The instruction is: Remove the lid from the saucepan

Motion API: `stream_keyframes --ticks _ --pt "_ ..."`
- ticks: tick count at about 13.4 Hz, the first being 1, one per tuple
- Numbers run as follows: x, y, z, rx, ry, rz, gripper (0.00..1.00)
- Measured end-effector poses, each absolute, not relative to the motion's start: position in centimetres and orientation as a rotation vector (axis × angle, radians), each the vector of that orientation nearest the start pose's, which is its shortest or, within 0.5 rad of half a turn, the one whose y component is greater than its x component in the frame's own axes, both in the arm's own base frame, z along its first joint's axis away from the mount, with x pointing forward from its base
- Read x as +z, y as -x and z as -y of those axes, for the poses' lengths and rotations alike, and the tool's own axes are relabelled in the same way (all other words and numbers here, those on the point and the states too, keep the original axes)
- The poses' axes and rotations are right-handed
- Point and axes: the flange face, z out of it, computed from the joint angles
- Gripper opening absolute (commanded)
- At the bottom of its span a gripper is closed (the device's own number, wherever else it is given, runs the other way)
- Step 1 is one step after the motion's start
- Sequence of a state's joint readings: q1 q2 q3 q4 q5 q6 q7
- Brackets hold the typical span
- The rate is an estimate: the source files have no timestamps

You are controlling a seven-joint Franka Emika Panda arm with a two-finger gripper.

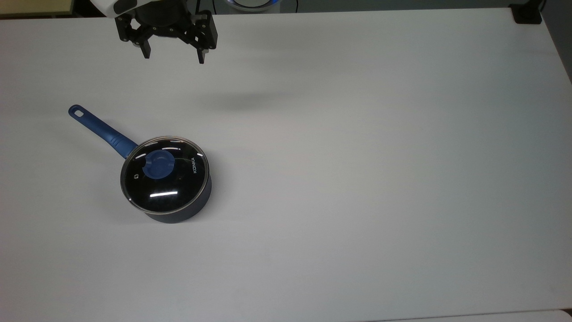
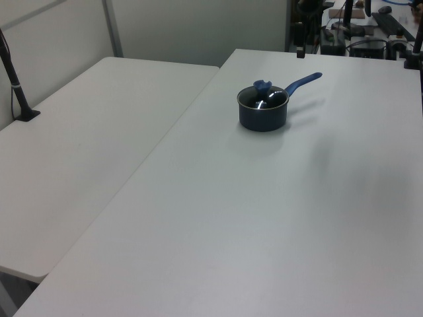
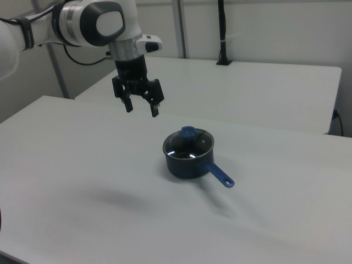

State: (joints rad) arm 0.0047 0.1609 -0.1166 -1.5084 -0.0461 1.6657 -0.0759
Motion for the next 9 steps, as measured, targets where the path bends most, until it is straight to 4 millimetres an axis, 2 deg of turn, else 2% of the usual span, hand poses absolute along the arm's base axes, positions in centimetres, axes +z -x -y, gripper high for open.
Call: stream_keyframes --ticks 4,9 --pt "57.2 -60.43 7.19 -0.004 3.122 -0.108 1.0" --pt "57.34 -60.35 7.6 -0.009 3.116 -0.12 1.0"
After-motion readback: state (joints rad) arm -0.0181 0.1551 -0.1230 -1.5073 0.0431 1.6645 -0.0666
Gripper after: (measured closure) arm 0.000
